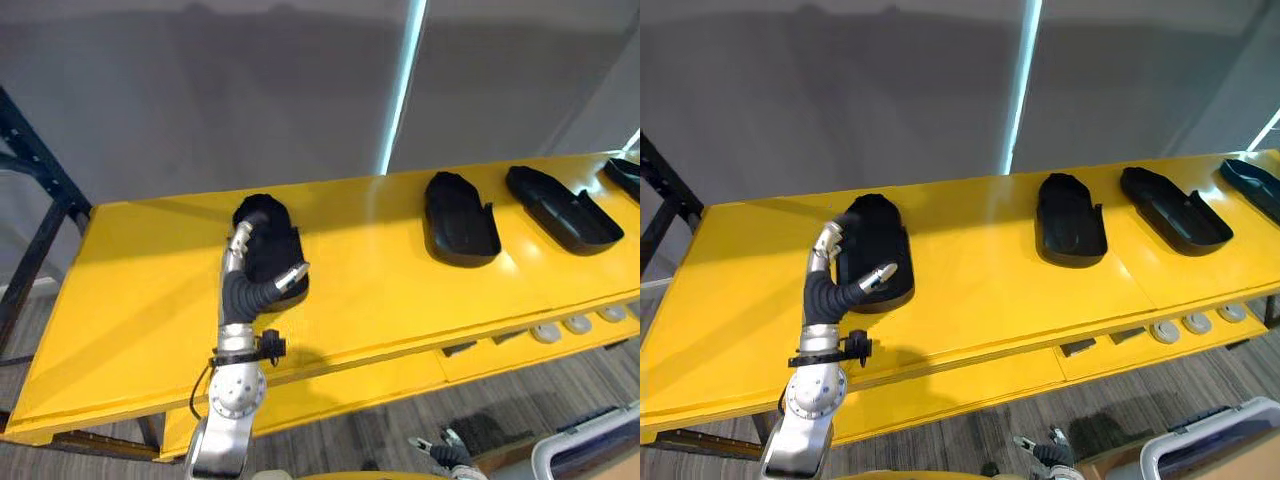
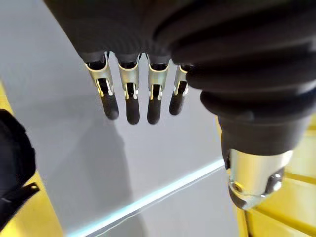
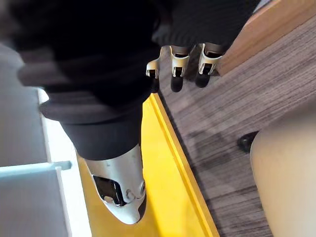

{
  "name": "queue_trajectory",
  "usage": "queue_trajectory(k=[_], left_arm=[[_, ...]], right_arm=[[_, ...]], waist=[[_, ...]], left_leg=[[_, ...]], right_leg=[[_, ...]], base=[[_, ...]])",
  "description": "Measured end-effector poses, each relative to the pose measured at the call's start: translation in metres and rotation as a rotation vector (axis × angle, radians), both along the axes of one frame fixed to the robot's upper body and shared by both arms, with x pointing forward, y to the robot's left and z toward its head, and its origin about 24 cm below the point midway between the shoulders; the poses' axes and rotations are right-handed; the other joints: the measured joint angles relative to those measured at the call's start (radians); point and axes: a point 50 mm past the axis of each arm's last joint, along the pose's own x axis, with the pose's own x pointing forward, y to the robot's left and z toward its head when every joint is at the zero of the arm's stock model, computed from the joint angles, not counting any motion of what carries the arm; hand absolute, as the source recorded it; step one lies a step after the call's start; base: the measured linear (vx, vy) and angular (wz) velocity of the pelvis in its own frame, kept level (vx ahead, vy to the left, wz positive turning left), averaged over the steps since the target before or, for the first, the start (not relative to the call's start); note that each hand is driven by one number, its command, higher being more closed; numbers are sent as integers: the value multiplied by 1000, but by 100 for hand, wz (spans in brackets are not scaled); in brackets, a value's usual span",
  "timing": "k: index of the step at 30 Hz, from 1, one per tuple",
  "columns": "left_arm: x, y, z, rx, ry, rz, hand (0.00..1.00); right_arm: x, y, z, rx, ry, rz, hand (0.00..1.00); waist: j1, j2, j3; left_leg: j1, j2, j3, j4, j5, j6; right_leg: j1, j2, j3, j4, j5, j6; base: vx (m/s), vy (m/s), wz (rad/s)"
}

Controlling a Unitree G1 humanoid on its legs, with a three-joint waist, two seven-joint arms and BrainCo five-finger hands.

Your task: Walk over and take plastic housings, then place them on the shelf

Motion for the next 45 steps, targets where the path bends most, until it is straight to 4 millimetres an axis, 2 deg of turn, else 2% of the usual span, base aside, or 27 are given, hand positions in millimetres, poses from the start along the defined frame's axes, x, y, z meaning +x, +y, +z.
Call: queue_trajectory(k=[7,12,15,19,24,28,36,41,45], left_arm=[[-8,-1,-22,-19,120,-9,100],[-10,-6,-48,-19,256,-56,100],[-10,-7,-59,-17,309,-64,100],[-11,-7,-65,-13,342,-73,100],[-12,-8,-79,-11,413,-67,100],[-11,-8,-81,-10,424,-62,100],[5,-12,-85,11,436,-51,100],[13,-6,-102,30,505,-14,100],[19,-3,-104,35,511,12,100]], right_arm=[[-1,2,1,-3,-8,7,0],[-4,5,3,-1,-13,18,0],[-3,6,3,1,-15,25,0],[-3,8,5,1,-28,29,0],[-3,8,5,1,-25,29,0],[-3,8,5,2,-21,28,0],[-5,6,4,-1,-17,21,0],[-5,5,4,-3,-15,15,0],[-3,4,4,-5,-14,15,0]], waist=[[3,-12,-6],[24,-14,-8],[26,-18,-11],[24,-27,-18],[23,-26,-20],[23,-26,-21],[19,-17,-39],[11,-9,-49],[-5,1,-61]], left_leg=[[-24,1,-9,36,-11,0],[-28,8,3,61,-27,8],[-30,8,6,69,-35,14],[-30,9,9,69,-36,15],[-29,9,13,69,-36,11],[-26,9,18,67,-37,9],[-12,7,35,49,-35,6],[18,6,42,-12,-3,-5],[40,6,44,-82,45,-14]], right_leg=[[0,-11,-24,3,-7,3],[2,-14,-26,15,-13,5],[3,-16,-26,18,-13,5],[2,-17,-26,19,-13,6],[0,-17,-24,19,-15,7],[0,-17,-20,18,-17,8],[-1,-15,-3,14,-18,8],[-2,-15,-2,11,-17,7],[-17,-10,-4,-3,-5,-2]], base=[[19,17,8],[-6,8,-1],[0,0,0],[0,0,0],[0,0,0],[5,2,-1],[10,3,-5],[15,-25,-3],[10,-51,1]])
